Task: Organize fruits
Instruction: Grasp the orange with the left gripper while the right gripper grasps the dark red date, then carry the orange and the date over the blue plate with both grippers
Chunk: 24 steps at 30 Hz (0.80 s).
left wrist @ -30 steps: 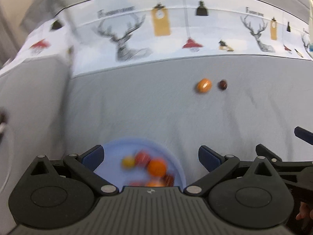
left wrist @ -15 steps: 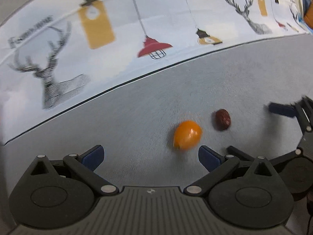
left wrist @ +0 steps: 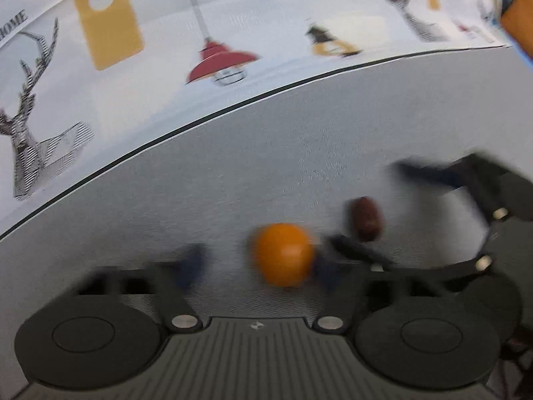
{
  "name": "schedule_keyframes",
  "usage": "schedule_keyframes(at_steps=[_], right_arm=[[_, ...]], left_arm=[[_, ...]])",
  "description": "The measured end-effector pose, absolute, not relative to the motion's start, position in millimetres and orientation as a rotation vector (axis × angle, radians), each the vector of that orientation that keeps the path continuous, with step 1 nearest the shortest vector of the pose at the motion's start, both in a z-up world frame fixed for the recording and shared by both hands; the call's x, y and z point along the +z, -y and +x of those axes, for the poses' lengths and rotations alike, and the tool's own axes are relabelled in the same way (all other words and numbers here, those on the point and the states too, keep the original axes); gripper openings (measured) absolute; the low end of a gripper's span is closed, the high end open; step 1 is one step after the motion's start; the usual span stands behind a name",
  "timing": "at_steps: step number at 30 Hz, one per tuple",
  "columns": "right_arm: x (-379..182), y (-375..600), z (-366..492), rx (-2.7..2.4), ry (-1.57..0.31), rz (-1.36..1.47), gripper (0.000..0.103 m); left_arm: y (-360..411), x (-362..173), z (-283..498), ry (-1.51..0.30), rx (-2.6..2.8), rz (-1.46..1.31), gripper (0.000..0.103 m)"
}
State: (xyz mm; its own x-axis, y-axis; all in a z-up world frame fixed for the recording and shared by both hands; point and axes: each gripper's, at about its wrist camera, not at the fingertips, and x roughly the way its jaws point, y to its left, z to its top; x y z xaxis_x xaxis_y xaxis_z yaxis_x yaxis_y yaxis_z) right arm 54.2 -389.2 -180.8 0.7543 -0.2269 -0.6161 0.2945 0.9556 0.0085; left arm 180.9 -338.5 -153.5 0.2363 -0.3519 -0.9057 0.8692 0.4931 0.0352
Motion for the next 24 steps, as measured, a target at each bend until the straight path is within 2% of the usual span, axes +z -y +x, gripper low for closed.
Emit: schedule_keyframes(at_steps=[1,8,24], right_arm=[[-177.0,384.4,51.9,-0.272,-0.653,0.091,0.026],[-155.5,368.4,29.2,-0.353,-0.669,0.115,0.026],[-39.6,205.5,-123.5,-0.212,-0.636,0.266,0.026]], left_arm=[[337.7,-150.5,177.5,-1.013,-0.910,0.629,0.034],[297.0,-121.4,157.5,-1.043,-0.868,0.499,0.034],[71.6,-8.6,31.3,-1.014,-0.648,0.404,0.034]])
